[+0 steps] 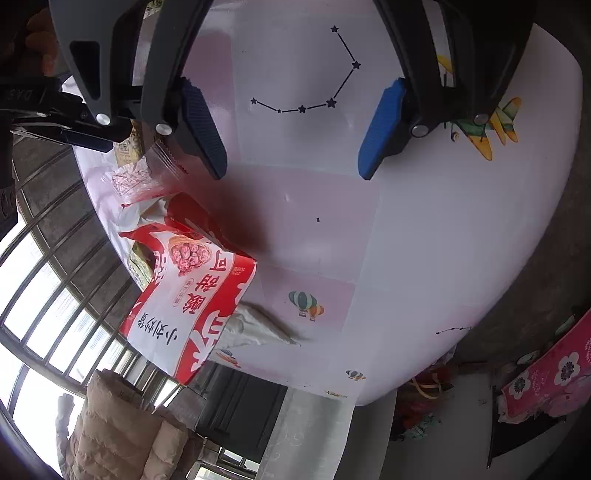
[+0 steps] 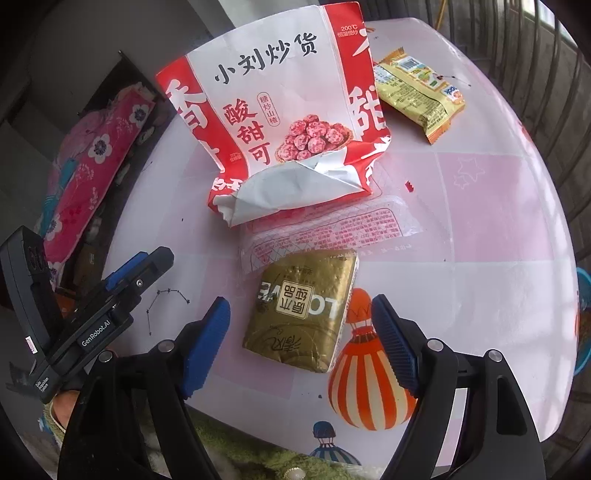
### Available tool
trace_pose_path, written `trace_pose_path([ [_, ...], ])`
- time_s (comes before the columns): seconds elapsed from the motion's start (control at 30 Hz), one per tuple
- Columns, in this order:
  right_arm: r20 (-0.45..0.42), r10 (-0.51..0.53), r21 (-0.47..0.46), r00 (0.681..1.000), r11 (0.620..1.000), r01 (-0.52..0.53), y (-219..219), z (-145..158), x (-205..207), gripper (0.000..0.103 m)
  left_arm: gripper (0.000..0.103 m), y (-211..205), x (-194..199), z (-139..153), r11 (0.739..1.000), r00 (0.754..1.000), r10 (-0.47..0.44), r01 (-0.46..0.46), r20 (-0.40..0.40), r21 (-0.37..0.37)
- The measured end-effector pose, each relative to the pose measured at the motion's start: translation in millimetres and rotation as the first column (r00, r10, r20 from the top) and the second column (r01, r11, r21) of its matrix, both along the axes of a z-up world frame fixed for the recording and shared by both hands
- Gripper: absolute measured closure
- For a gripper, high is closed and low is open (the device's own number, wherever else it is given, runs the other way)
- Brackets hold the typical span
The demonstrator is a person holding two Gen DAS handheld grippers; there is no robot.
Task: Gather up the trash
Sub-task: 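Move both tools back from the wastebasket to the table, then grasp the gold packet with the right tool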
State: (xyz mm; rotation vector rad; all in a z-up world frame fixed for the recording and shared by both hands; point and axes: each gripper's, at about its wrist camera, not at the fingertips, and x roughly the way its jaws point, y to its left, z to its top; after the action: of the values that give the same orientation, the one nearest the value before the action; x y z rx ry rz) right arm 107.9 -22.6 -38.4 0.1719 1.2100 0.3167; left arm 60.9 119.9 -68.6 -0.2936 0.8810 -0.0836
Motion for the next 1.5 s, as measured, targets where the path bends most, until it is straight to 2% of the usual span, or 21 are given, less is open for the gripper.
trace_pose_path([
  [0.3, 0.026, 0.055, -0.129, 0.998, 0.990, -0.052, 35, -8, 5, 0.028, 0.032, 7, 2, -1, 1.000, 1.000, 0.002, -0.002, 0.002, -0.001],
  [0.43, 0.019, 0.063, -0.154, 0.998, 0.986, -0.059, 42, -12, 7, 0.034, 0.032, 8, 2, -2, 1.000, 1.000, 0.002, -0.002, -0.002, -0.005],
  [0.57, -0.001, 0.055, -0.151, 0.998, 0.987, -0.055, 33, -14, 2, 0.043, 0.032, 8, 2, -2, 1.000, 1.000, 0.003, -0.003, -0.001, -0.006],
  [0.67, -0.005, 0.055, -0.137, 0.998, 0.989, -0.055, 20, -10, -8, 0.045, 0.032, 8, 2, -1, 1.000, 1.000, 0.003, -0.003, 0.000, -0.006],
  [1.13, -0.044, 0.098, -0.119, 0.994, 0.988, -0.103, -3, -11, -10, 0.046, 0.032, 9, 5, -1, 1.000, 1.000, 0.003, -0.003, -0.006, -0.002],
  [1.5, -0.041, 0.044, -0.136, 0.998, 0.989, -0.050, -21, -8, -10, 0.047, 0.032, 8, 6, -2, 1.000, 1.000, -0.002, 0.002, -0.009, 0.007],
])
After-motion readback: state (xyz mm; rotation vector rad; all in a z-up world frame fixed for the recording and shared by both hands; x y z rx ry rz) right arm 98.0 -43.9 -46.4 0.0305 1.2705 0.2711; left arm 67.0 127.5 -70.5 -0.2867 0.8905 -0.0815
